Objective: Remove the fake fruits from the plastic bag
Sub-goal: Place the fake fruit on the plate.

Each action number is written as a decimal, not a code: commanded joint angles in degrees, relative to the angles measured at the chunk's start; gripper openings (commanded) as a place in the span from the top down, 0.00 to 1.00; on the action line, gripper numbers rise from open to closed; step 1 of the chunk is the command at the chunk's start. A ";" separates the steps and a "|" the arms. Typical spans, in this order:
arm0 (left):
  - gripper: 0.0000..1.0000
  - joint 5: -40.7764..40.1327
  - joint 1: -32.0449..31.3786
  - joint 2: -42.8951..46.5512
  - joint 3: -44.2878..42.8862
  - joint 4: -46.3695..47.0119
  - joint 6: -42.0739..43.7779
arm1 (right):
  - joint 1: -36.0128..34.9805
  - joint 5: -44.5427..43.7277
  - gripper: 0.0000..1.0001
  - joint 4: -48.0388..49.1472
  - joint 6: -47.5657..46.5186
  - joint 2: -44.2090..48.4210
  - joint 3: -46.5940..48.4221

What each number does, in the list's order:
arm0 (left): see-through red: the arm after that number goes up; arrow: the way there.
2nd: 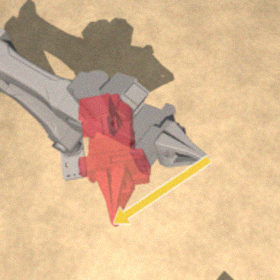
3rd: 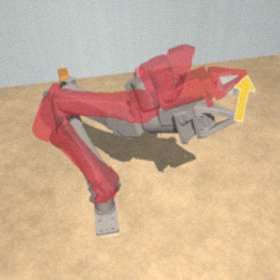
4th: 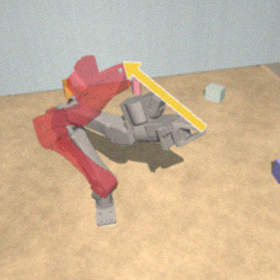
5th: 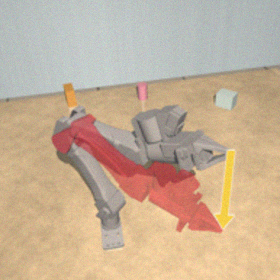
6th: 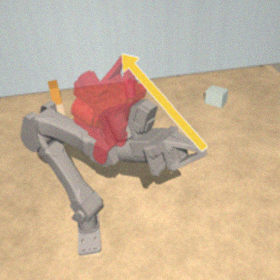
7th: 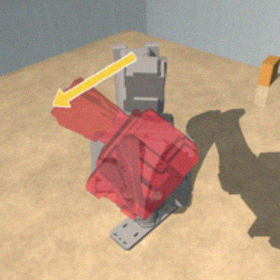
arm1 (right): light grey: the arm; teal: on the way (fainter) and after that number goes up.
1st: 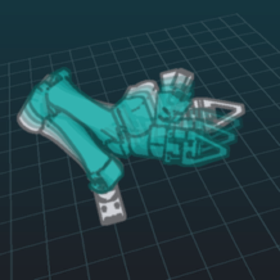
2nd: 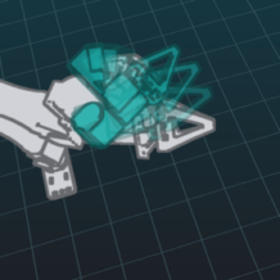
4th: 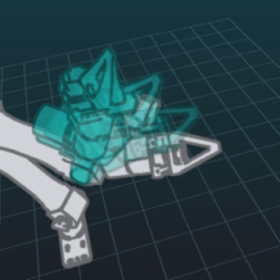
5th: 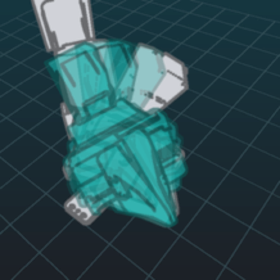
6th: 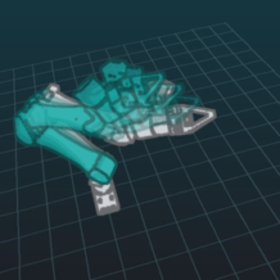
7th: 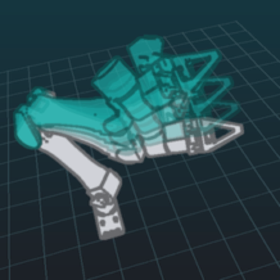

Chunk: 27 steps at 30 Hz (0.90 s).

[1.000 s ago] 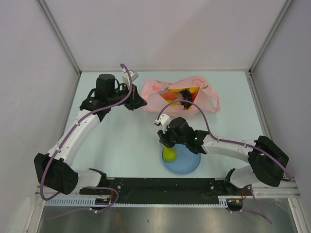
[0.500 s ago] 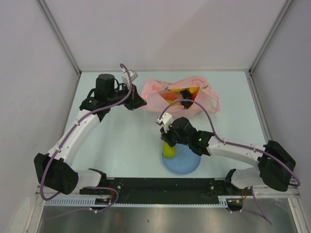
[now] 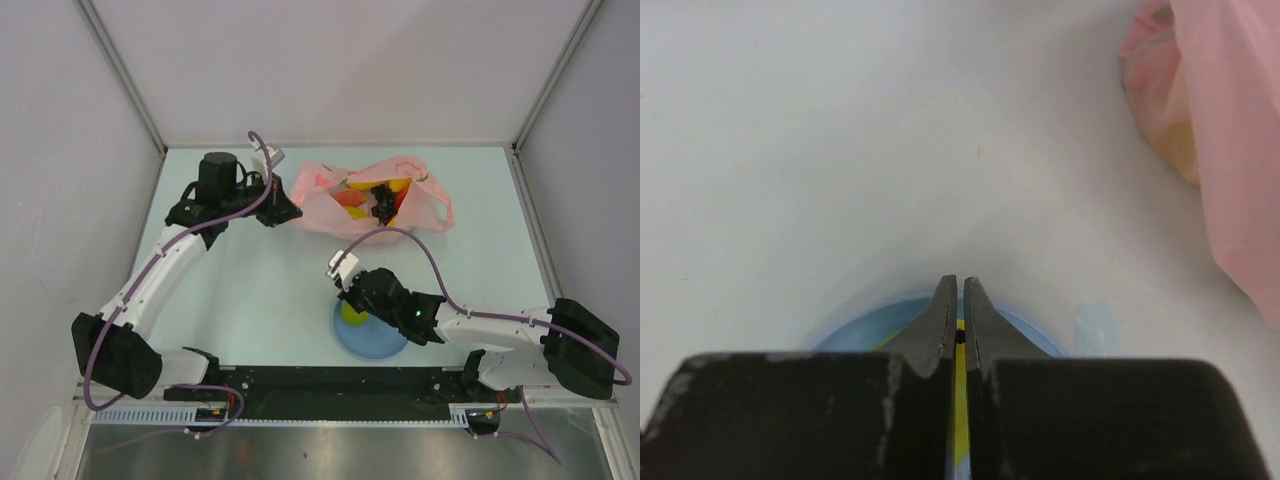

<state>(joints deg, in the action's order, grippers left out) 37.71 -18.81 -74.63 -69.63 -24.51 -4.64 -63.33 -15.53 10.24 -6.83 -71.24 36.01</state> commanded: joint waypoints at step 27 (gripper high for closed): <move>1.00 0.43 0.35 -0.43 -2.09 0.43 0.25 | -3.73 3.66 0.49 -9.97 -0.73 10.77 -0.68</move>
<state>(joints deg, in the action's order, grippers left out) 37.67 -18.72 -76.23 -69.78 -24.56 -4.54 -66.92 -15.11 3.36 -7.55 -61.60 30.02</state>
